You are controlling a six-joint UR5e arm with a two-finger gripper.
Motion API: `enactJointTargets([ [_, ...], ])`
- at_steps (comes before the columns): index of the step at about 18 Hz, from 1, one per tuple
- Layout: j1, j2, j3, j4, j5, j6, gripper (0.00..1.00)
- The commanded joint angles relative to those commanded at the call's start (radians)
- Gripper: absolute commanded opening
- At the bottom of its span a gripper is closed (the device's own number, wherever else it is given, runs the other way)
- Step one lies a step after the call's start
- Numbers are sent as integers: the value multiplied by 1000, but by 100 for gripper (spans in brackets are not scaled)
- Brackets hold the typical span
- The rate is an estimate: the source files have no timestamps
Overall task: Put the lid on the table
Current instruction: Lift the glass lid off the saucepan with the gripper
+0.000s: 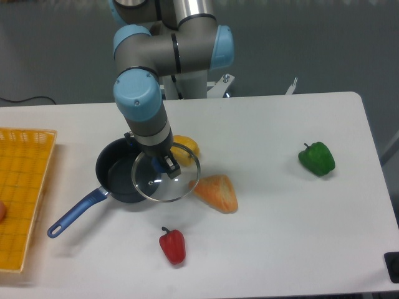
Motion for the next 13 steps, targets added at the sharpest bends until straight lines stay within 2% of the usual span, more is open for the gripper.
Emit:
enactJointTargets([
  [13,110,3,11,5,0,15,58],
])
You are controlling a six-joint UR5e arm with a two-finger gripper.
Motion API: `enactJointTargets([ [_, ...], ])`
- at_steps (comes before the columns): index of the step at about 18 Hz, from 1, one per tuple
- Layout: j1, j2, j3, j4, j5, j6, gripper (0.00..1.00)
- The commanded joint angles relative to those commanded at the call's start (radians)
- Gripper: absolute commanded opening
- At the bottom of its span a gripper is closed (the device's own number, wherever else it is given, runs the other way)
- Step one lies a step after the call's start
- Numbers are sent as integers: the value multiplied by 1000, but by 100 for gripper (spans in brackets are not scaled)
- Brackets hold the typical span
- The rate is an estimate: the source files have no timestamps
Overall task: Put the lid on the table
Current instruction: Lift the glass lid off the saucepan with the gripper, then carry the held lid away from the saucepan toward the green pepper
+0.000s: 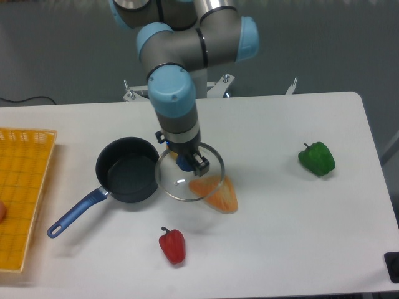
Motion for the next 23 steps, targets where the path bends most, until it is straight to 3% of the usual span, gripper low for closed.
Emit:
enactJointTargets([
  [4,25,-15,0,9,5,8,58],
  [14,167,-63,18,18,12,207,58],
  [20,241,-144,26,101,12,305,58],
  [23,268,-170,32,107,12,321,58],
])
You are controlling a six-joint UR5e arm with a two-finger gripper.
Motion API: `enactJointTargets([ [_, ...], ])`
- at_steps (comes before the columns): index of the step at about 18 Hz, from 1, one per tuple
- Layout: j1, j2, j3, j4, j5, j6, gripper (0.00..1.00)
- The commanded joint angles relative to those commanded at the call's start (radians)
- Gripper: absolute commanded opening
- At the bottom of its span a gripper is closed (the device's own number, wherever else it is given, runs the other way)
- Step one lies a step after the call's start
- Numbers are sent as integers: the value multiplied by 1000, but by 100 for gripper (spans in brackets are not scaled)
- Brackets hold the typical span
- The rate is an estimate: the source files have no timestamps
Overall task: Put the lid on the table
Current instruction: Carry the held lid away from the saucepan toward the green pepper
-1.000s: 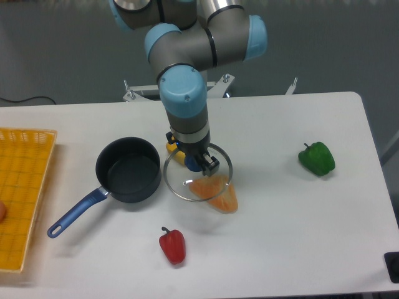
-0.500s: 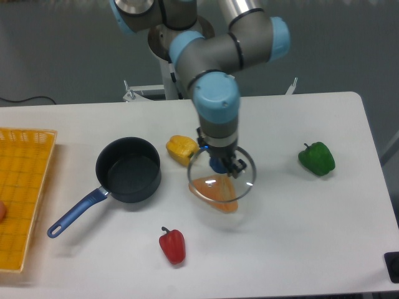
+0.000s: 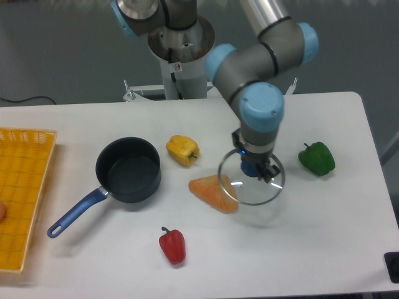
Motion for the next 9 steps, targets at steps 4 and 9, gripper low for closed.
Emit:
enactJointTargets([
  [4,26,-38,24,2,14,29,58],
  [9,37,-64,31,3,34,35,58],
])
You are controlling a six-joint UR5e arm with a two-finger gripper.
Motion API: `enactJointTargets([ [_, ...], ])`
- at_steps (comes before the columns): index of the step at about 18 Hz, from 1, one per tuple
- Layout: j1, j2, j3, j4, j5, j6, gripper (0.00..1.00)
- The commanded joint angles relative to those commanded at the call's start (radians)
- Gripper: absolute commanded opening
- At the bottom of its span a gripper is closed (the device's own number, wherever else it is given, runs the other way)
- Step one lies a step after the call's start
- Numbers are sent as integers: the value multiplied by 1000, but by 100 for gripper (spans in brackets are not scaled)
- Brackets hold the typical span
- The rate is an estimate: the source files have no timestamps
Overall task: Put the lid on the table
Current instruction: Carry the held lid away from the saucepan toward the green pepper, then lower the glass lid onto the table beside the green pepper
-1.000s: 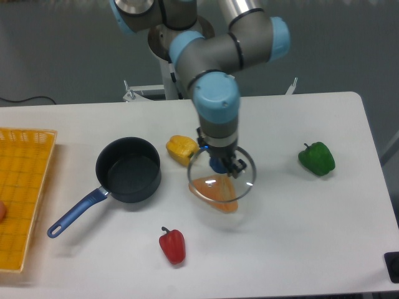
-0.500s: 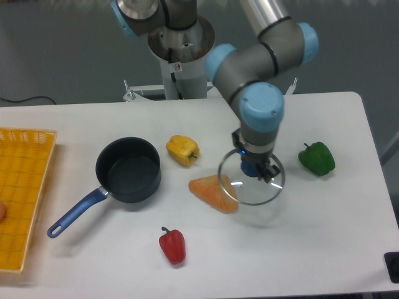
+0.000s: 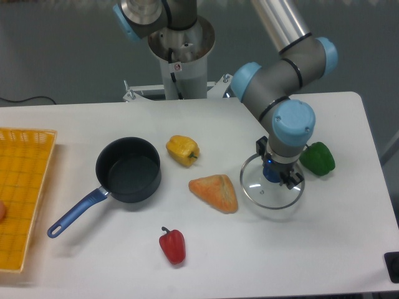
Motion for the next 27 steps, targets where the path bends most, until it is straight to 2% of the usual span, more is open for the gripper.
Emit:
enactJointTargets([
  [6,17,-34,0,5,-3,11,58],
  [15,15,-46,-8,31,-5,5,58],
  [27,11,-55,-8,32,-2,0,58],
])
